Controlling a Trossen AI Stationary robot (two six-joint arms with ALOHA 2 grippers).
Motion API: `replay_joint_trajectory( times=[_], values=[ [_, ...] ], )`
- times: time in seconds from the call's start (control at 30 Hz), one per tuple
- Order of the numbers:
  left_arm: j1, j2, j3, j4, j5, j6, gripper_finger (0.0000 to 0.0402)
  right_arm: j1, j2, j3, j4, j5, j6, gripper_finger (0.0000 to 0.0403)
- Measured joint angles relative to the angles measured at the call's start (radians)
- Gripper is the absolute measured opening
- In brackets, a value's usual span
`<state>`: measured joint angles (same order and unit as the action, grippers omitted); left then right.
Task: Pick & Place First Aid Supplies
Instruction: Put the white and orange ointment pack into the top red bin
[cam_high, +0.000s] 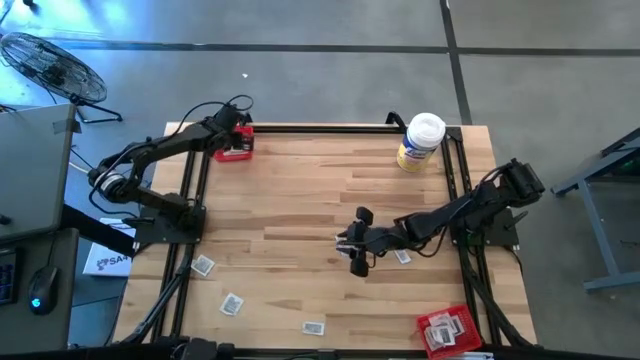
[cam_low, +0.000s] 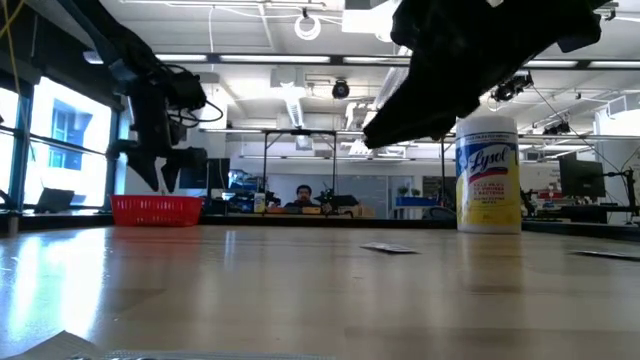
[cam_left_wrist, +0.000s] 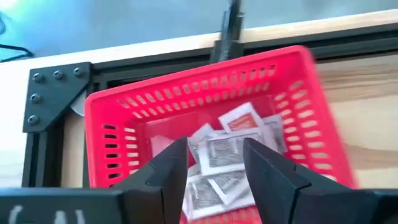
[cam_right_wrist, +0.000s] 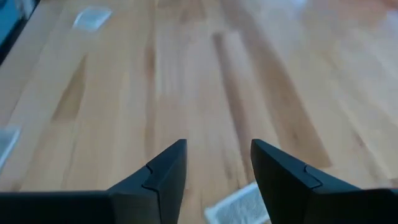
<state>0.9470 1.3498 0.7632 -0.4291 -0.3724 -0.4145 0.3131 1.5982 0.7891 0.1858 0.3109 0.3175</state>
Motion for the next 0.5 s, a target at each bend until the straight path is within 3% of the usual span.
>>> replay_joint_trajectory(
  times=[0.2, 0.5],
  values=[
    [-0.118, -0.04, -0.002, 0.007, 0.082, 0.03, 0.0156, 0.001, 0.009, 0.0, -0.132, -0.125, -0.086, 0.015],
    [-0.446, -0.043, -0.069, 0.171, 0.056, 0.017, 0.0156, -0.037, 0.163, 0.0, -0.053, -0.184, -0.152, 0.0129]
  ],
)
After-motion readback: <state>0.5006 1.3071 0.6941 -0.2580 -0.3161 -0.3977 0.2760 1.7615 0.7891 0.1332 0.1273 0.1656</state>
